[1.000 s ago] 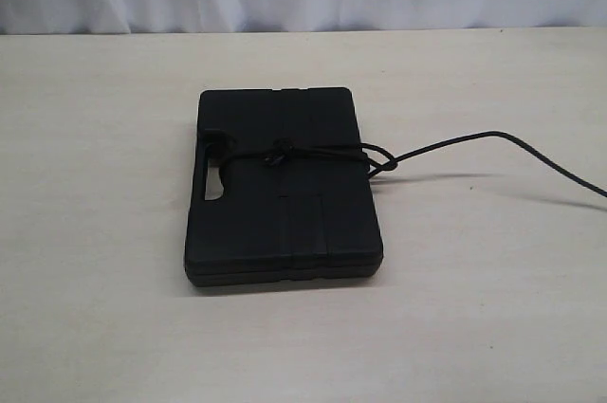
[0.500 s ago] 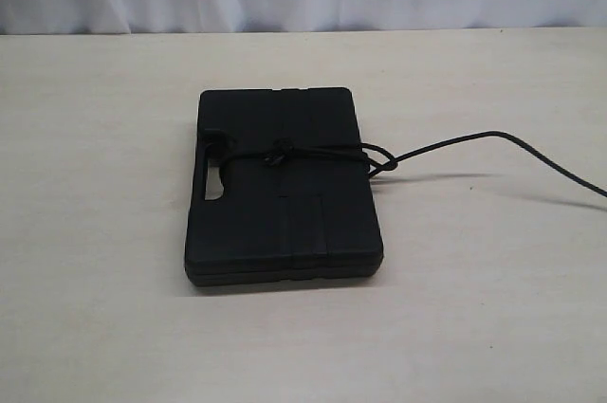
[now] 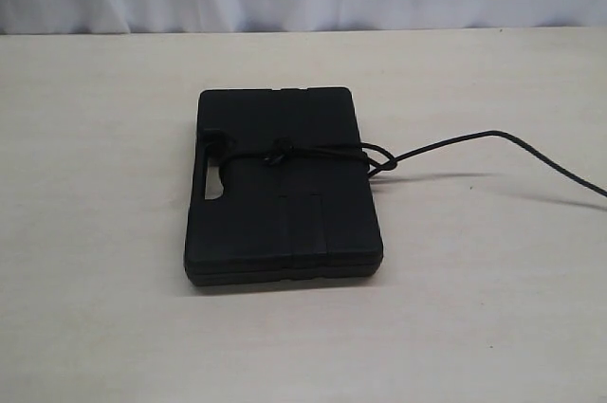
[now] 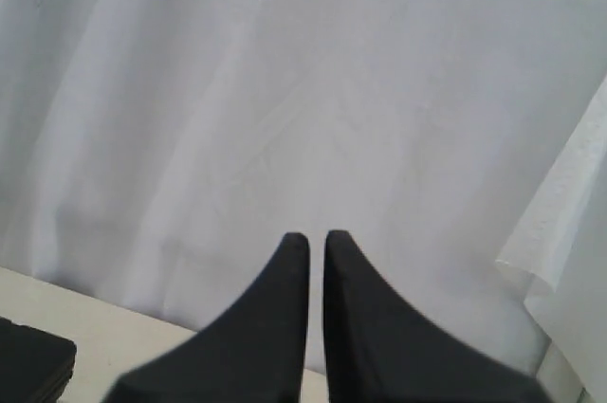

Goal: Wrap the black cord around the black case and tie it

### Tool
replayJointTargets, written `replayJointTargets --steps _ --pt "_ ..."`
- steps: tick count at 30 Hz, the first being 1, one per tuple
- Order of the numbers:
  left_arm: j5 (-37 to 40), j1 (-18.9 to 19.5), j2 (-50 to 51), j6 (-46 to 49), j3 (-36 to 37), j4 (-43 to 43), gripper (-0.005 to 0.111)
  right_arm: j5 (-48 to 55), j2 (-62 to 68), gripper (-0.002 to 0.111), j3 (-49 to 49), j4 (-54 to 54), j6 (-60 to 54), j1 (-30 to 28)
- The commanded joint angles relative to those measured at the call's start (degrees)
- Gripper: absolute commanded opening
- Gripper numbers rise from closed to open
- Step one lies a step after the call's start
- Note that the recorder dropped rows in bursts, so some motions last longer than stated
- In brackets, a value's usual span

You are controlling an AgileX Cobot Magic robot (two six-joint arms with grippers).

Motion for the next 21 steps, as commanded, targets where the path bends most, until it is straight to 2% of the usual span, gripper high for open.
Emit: replayJointTargets --steps 1,9,17,21 --pt "3.51 -0.37 -2.27 0.0 0.11 0.48 0.0 -1.68 -0.33 0.005 0.09 -1.83 0.11 -0.48" --pt "3.89 -0.37 -2.25 0.0 0.11 0.48 0.0 -0.68 -0.33 0.005 0.09 -1.83 0.11 -0.48" --pt "19.84 -0.25 -4.62 0.0 0.11 0.48 0.0 11.38 -0.33 0.005 0.09 -1.83 0.11 -0.61" --pt "20.28 4.2 -4.62 -1.3 0.11 0.48 0.0 18.08 -0.33 0.005 0.09 -1.83 6.11 -3.8"
